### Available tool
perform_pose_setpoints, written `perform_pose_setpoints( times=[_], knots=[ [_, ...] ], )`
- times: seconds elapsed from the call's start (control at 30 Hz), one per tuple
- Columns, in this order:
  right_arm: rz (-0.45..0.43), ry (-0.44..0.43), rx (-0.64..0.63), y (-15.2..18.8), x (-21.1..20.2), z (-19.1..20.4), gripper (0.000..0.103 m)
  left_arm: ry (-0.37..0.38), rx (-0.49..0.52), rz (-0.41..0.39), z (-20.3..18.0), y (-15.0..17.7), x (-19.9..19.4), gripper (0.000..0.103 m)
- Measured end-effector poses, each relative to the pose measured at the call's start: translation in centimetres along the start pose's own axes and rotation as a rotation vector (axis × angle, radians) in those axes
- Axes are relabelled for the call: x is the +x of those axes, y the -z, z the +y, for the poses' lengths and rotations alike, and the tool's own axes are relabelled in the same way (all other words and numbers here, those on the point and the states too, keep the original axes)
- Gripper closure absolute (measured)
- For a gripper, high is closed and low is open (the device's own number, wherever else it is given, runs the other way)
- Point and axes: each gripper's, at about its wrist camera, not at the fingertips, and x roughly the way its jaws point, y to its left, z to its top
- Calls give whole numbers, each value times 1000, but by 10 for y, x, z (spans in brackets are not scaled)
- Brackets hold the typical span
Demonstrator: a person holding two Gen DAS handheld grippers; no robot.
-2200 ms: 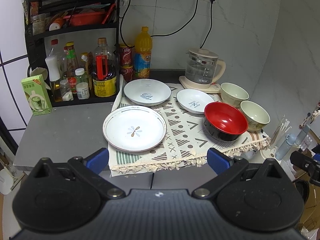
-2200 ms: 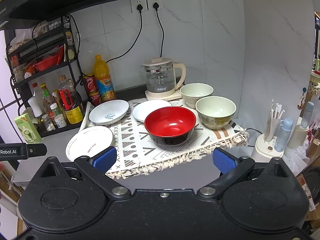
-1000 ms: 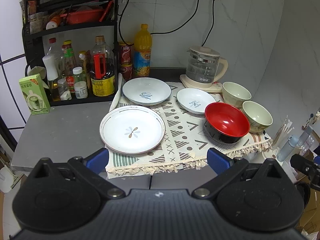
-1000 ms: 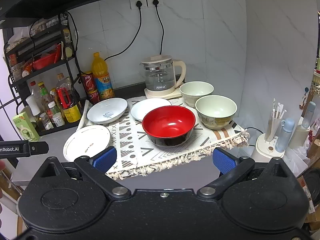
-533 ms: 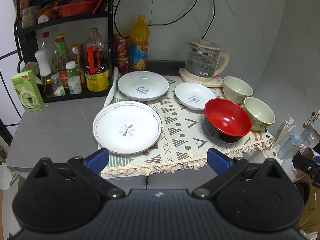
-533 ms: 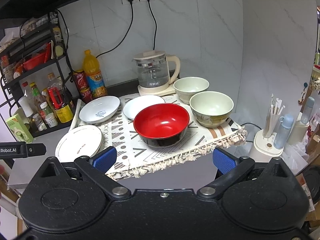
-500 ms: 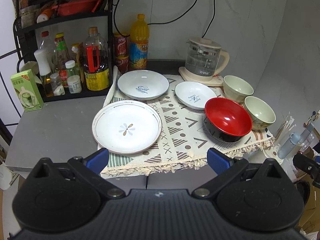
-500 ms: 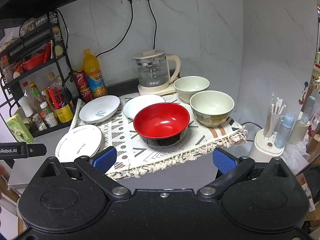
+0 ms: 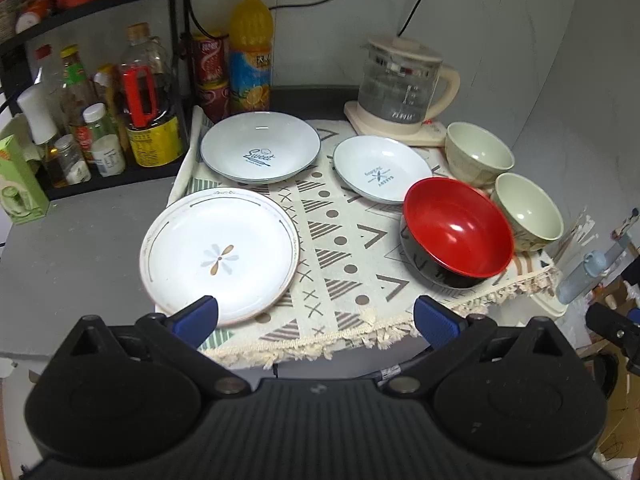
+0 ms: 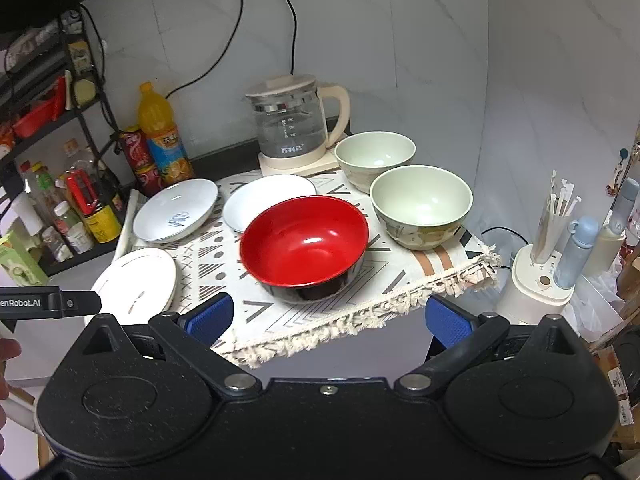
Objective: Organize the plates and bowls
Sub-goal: 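Move both grippers to the larger pale green bowl and grip its rim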
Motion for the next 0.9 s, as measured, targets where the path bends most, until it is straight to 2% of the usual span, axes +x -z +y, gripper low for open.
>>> perform_pose_setpoints(
  times=[0.47, 0.6, 0.77, 0.9],
  knots=[
    [82, 37, 21, -50, 65, -4, 1, 43, 28, 88, -13, -73, 71, 1],
    [114, 72, 45, -60, 84, -7, 1, 58, 67, 122, -17, -92, 93, 1],
    [159, 110, 116, -67, 107, -18, 14, 108, 90, 167, -22, -113, 121, 3],
    [170, 132, 146, -72, 120, -21, 15, 131, 161, 193, -34, -128, 141, 3]
  ],
)
